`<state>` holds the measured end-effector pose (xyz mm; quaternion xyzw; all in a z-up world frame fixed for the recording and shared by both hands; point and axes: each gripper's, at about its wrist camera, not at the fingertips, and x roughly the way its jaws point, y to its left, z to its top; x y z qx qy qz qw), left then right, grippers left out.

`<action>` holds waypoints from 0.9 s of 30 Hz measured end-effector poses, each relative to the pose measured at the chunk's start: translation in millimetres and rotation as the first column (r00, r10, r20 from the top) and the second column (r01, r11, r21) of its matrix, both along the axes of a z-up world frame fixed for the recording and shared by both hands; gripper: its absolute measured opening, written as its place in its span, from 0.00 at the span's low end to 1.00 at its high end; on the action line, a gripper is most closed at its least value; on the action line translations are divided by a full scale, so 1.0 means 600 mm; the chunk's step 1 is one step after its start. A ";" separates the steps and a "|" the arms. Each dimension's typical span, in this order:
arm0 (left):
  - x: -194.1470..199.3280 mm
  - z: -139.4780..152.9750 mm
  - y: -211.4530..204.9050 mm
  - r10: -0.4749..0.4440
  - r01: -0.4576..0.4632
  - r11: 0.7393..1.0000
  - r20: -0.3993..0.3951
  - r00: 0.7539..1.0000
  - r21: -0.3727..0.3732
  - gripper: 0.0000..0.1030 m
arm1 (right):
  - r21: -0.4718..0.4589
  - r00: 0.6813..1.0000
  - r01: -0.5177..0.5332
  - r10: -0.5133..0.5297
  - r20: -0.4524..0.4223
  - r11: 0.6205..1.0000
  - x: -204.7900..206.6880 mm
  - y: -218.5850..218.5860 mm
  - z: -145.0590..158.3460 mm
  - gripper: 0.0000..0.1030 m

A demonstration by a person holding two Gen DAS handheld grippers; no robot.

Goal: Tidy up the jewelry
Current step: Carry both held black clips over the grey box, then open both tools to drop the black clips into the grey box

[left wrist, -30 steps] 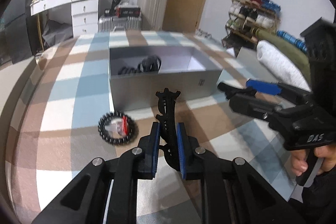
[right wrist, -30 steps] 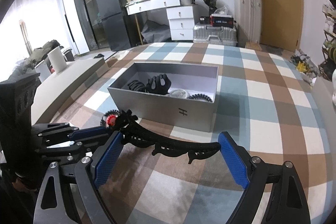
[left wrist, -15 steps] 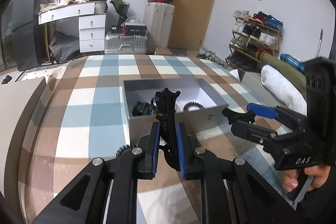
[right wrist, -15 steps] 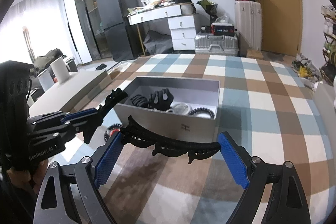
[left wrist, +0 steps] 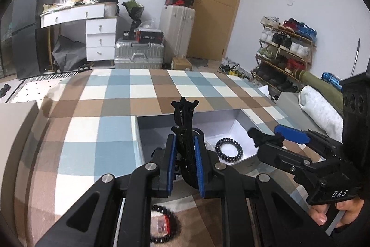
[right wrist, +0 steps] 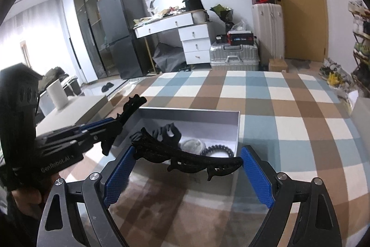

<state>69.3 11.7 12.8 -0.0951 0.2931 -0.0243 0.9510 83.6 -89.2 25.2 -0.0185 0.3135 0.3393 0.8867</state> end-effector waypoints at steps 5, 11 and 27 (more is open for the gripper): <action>0.002 -0.008 -0.002 -0.007 0.007 1.000 -0.010 1.000 0.004 0.11 | 0.001 1.000 -0.003 0.003 0.001 1.000 0.013 0.018 -0.007 0.89; 0.006 -0.010 0.000 -0.011 0.011 1.000 -0.019 1.000 -0.005 0.11 | -0.006 1.000 -0.010 0.010 -0.010 1.000 0.021 0.031 -0.018 0.89; 0.008 -0.009 -0.002 -0.005 0.005 1.000 -0.017 1.000 0.011 0.11 | -0.047 1.000 -0.018 0.017 -0.009 0.999 0.026 0.048 -0.028 0.89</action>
